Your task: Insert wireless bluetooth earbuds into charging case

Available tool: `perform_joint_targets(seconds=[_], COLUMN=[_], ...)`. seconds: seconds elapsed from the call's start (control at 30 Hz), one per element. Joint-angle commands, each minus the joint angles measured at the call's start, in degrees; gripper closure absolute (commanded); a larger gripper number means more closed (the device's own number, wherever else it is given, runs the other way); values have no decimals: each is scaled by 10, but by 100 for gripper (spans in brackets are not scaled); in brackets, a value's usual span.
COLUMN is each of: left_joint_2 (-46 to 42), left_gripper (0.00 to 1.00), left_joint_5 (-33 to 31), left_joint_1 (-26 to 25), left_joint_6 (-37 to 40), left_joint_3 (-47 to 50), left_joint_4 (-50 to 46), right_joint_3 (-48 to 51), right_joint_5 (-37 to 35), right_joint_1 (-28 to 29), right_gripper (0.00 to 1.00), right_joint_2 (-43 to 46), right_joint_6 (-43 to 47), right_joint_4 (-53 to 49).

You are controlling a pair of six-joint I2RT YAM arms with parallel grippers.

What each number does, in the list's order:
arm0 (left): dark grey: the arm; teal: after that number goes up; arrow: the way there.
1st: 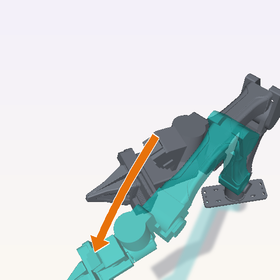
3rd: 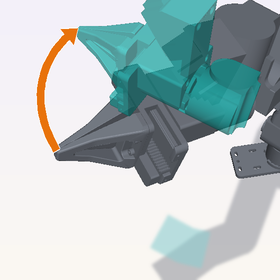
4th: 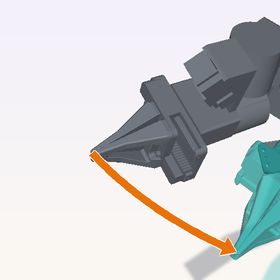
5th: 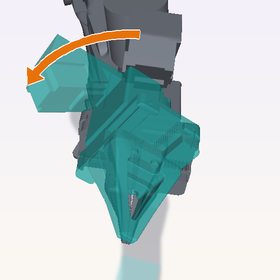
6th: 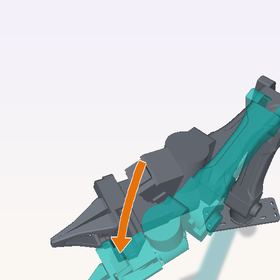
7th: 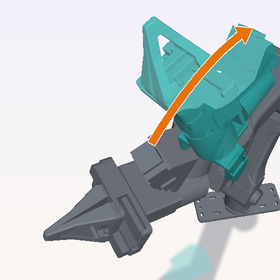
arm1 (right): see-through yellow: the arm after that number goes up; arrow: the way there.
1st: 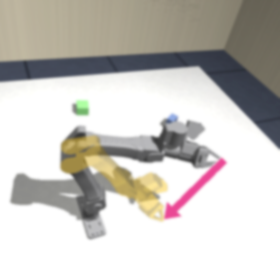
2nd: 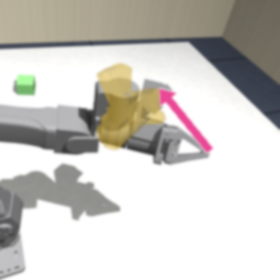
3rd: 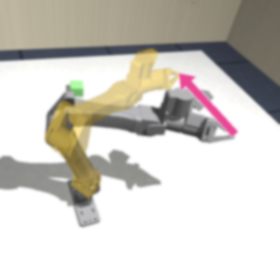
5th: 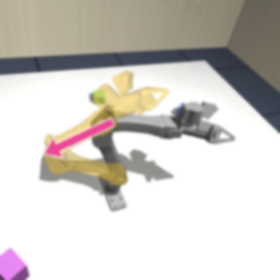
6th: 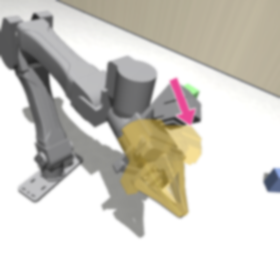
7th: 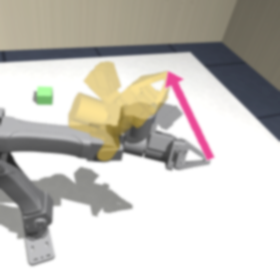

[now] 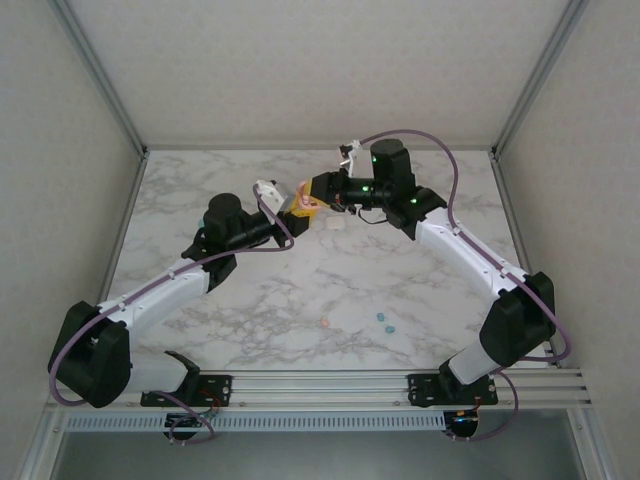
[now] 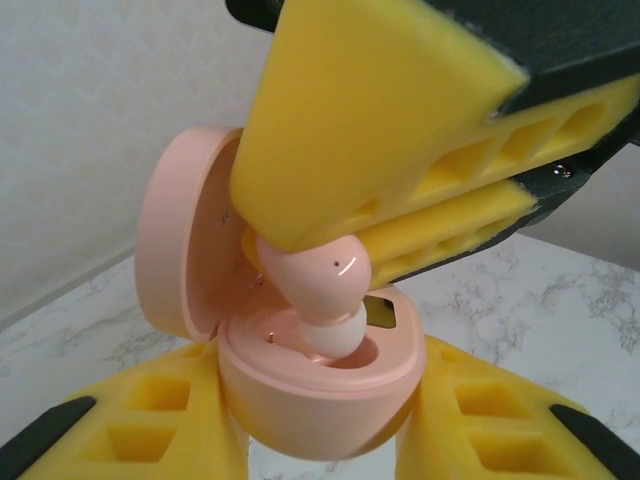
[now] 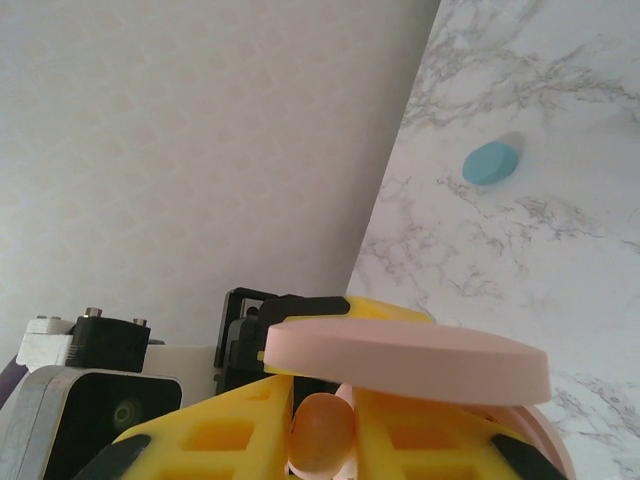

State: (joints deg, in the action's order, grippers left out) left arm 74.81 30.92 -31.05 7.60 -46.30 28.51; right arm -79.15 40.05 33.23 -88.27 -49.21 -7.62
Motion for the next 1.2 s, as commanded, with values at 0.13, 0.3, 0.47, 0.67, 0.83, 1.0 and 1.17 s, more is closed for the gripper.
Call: perform_joint_targets(seconds=[0.13, 0.3, 0.47, 0.67, 0.83, 1.0, 1.17], left_joint_2=[-4, -6, -12, -17, -21, -25, -27], left_gripper=[79, 79, 79, 80, 80, 80, 80], left_joint_5=[-20, -22, -15, -3, -2, -2, -6], left_joint_1=[-5, -5, -5, -5, -5, -5, -5], left_joint_6=[-19, -20, -16, -13, -12, -11, -11], left_joint_3=[-10, -7, -6, -7, -9, -10, -6], left_joint_4=[71, 79, 82, 75, 72, 68, 67], right_joint_3=[-22, -32, -44, -61, -68, -73, -81], right_joint_5=[-1, -27, -59, -67, -90, -104, -115], right_joint_1=[20, 23, 25, 30, 34, 33, 35], right_gripper=[79, 78, 78, 76, 70, 69, 67], right_joint_2=[-1, 0, -3, -12, -12, -9, -5], right_joint_6=[33, 47, 65, 70, 76, 77, 78], right_joint_4=[-69, -102, -133, -144, -162, -168, -174])
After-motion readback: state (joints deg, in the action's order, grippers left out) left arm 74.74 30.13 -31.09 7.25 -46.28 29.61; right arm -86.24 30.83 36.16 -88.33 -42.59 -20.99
